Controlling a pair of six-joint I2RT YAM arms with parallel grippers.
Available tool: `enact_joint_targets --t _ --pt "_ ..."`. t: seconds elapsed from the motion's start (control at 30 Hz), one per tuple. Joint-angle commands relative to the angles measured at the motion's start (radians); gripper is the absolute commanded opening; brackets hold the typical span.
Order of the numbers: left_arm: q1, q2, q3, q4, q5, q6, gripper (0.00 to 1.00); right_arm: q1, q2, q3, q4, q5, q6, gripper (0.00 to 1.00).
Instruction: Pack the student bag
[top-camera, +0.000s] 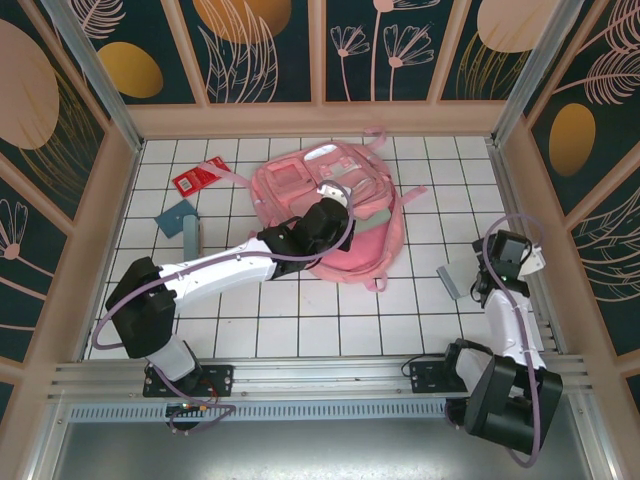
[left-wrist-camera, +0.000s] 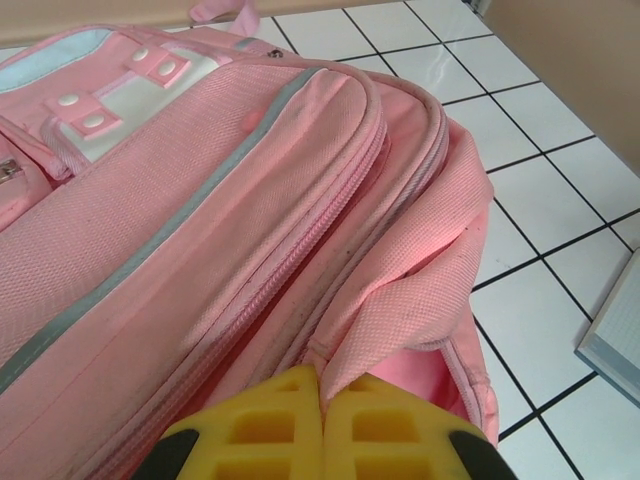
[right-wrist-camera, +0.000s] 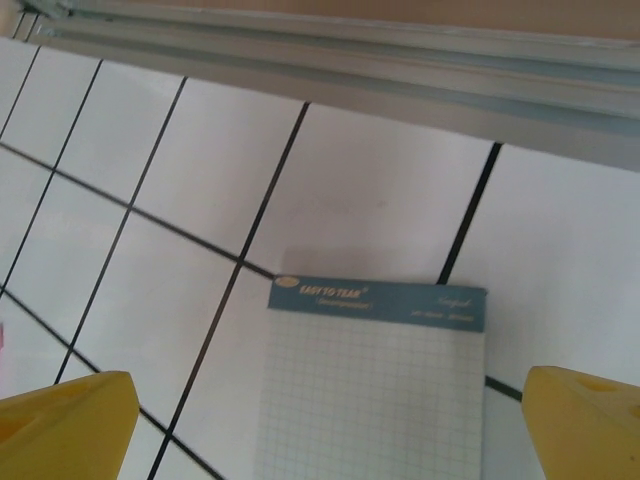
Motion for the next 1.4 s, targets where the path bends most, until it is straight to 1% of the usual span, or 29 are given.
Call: enact_joint_targets --t 0.0,0.13,0.2,0.23,0.27,0.33,0.43,0.53,0.63,0.73,0.87,0.97,1.17,1.27,1.37 --pt "0.011 -0.057 -0.015 0.047 -0.003 0.003 0.00 -0.044 0.020 -0.028 -0.020 -0.002 0.018 0.99" --pt "0.011 -0.079 -0.042 0.073 0.019 0.014 0.00 -0.097 0.081 -0.029 0.024 -0.074 -0.009 0.99" --pt "0.011 -0.086 -0.051 0.077 0.024 0.018 0.00 -0.101 0.124 -0.026 0.071 -0.160 -0.044 0.99" --pt "0.011 -0.090 -0.058 0.082 0.022 0.018 0.00 -0.101 0.147 -0.022 0.087 -0.184 -0.048 0.99" --pt "0.010 -0.093 -0.065 0.086 0.023 0.018 0.00 -0.101 0.166 -0.019 0.095 -0.184 -0.053 0.99" --pt "0.011 -0.100 -0.076 0.096 0.027 0.020 0.00 -0.099 0.194 -0.008 0.115 -0.244 -0.077 0.99" --pt "0.010 -0.108 -0.087 0.106 0.034 0.018 0.00 -0.092 0.220 -0.005 0.144 -0.284 -0.089 0.99" --pt "0.011 -0.110 -0.093 0.113 0.041 0.015 0.00 -0.062 0.268 0.020 0.154 -0.302 -0.115 0.99" --pt "0.011 -0.112 -0.097 0.121 0.046 0.013 0.00 0.008 0.329 0.060 0.158 -0.313 -0.151 0.99" --pt "0.011 -0.116 -0.101 0.124 0.053 0.009 0.00 0.094 0.377 0.104 0.156 -0.303 -0.184 0.99" --pt "0.010 -0.125 -0.107 0.123 0.053 0.009 0.00 0.192 0.431 0.171 0.107 -0.223 -0.217 0.99" --pt "0.012 -0.130 -0.112 0.125 0.051 0.010 0.00 0.234 0.464 0.212 0.082 -0.193 -0.242 0.99" --pt "0.011 -0.140 -0.118 0.121 0.044 0.014 0.00 0.349 0.563 0.275 0.003 -0.048 -0.276 0.99" --pt "0.011 -0.145 -0.120 0.116 0.039 0.020 0.00 0.389 0.565 0.270 -0.022 0.004 -0.271 0.99" --pt "0.012 -0.148 -0.124 0.119 0.037 0.019 0.00 0.399 0.554 0.256 -0.049 0.024 -0.258 0.99"
